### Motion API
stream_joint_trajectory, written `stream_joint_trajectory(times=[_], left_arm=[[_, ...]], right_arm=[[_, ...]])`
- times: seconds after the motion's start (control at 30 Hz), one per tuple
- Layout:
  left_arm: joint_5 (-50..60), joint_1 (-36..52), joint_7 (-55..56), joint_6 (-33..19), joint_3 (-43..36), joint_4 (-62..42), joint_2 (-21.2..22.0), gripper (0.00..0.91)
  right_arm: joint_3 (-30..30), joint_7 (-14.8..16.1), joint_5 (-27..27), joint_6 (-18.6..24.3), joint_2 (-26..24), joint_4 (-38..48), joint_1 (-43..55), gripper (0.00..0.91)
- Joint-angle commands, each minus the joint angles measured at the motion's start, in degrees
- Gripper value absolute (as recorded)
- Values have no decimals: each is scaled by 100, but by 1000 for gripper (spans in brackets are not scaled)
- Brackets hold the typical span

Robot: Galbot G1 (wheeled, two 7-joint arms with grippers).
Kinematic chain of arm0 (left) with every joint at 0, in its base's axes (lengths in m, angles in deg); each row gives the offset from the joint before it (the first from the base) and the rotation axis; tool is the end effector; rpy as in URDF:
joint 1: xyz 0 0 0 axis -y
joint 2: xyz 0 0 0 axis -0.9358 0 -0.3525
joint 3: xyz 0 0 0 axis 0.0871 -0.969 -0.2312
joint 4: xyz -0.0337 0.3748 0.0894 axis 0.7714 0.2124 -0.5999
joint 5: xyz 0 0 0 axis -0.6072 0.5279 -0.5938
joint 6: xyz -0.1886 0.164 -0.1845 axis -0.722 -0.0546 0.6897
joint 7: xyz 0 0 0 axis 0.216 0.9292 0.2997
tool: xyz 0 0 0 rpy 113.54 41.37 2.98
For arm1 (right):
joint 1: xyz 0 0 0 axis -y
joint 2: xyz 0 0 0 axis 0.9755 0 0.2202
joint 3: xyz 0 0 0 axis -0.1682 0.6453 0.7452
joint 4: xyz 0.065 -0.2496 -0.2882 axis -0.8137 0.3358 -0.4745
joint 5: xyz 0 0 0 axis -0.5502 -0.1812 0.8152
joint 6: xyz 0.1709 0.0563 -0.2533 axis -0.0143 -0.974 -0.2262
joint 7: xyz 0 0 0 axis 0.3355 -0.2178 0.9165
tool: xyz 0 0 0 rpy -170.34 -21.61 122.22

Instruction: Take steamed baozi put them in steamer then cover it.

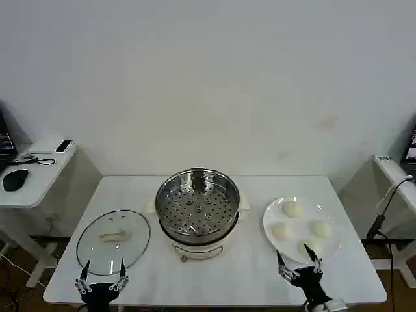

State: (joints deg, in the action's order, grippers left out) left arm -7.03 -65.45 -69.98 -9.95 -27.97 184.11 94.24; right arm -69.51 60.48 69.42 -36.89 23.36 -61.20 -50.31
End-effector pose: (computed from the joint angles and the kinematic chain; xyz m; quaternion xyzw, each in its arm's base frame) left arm 0.0308 0.0536 -0.3526 0.1128 -0.9775 -0.1359 0.1152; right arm 0.0782 -0.0993 -0.3557 0.0550 -0.9908 0.0732 0.1000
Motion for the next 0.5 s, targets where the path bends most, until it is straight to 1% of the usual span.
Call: stream_joint_trajectory(times=[0.03,0.1,0.13,0.17,0.2,0.23,0.3,0.37,0.43,0.47,0.5], left_arm=[[42,163,16,1219,152,372,-53,907],[154,179,-281,1217,256,413,-60,907],[294,191,-663,1191,330,422,-75,907],[364,199,-749,1176,375,432,-75,907],[405,216,-810,1165,411,448,-81,907],[450,223,-848,1173,432,467,-100,907],[537,235,-900,1209,467,547,-116,907],[554,250,-923,1247,490,623,-117,907],[614,244,-990,1297,493,676,-121,907],[642,243,-997,1292,485,675,-117,907],[667,256,-993,1292,486,658,-103,907]], right_arm=[[-116,-25,230,-307,-180,16,271,907],[-196,-28,392,-396,-337,99,463,907],[-271,-24,585,-526,-471,163,617,907],[-332,12,635,-685,-613,207,733,907],[-340,33,665,-733,-694,247,834,907],[-424,124,772,-957,-867,325,1034,907],[-496,362,1013,-1171,-1176,492,1341,907],[-512,663,1172,-1447,-1565,689,1651,907],[-452,977,1213,-1710,-1897,857,1944,907],[-434,1144,1306,-1754,-2066,971,2084,907],[-380,1427,1459,-1807,-2286,1092,2303,907]])
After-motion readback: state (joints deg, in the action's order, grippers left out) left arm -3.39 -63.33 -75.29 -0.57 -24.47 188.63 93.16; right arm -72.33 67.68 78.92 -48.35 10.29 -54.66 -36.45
